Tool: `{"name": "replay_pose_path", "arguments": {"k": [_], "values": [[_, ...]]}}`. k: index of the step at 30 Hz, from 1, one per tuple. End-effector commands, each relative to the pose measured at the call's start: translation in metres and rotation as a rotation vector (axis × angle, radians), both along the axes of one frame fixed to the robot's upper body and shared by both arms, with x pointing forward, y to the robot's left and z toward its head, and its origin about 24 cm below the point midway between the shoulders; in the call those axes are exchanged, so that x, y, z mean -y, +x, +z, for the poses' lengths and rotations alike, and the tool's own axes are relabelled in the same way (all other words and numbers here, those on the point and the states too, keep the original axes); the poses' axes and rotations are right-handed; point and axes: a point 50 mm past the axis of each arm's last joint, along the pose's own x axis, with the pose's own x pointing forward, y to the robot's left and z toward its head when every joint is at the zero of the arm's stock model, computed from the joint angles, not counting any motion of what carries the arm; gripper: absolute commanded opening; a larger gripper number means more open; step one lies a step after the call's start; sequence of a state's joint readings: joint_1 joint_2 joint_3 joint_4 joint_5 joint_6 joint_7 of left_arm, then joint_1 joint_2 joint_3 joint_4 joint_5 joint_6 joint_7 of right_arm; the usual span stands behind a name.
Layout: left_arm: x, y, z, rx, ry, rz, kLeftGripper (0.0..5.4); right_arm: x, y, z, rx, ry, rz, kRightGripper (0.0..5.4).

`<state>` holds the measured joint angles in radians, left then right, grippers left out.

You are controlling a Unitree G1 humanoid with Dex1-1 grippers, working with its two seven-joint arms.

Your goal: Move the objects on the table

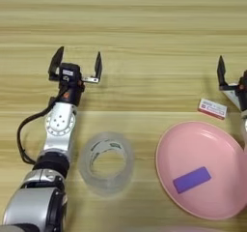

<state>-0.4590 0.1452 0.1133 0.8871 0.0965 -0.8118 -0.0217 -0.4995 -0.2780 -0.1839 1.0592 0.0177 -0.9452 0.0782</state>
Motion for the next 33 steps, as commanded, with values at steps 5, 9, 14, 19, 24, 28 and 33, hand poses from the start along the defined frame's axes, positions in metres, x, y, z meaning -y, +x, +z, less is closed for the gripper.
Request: {"name": "replay_pose_path", "arguments": {"k": [5, 9, 14, 19, 24, 28, 33], "values": [[0.001, 0.004, -0.001, 0.002, 0.032, 0.046, 5.39, 0.005, -0.001, 0.001, -0.003, -0.005, -0.001, 5.4], [0.002, 0.006, -0.002, -0.014, -0.024, 0.047, 5.39, 0.006, 0.0, 0.001, -0.004, -0.005, 0.0, 5.4], [0.005, 0.006, -0.001, -0.003, -0.048, 0.035, 5.39, 0.011, 0.001, 0.001, -0.025, 0.044, 0.015, 5.4], [0.008, 0.006, -0.001, 0.001, -0.069, 0.026, 5.39, 0.008, 0.006, 0.014, -0.008, 0.046, 0.15, 5.4], [0.011, 0.005, 0.0, 0.004, -0.078, 0.019, 5.39, 0.003, 0.006, 0.041, 0.043, -0.009, 0.345, 5.4], [0.012, 0.005, 0.001, 0.01, -0.076, 0.015, 5.39, 0.0, -0.004, 0.063, 0.056, -0.051, 0.502, 5.4], [0.013, 0.005, 0.001, 0.012, -0.073, 0.011, 5.39, -0.006, -0.015, 0.08, 0.018, -0.087, 0.659, 5.4]]}}
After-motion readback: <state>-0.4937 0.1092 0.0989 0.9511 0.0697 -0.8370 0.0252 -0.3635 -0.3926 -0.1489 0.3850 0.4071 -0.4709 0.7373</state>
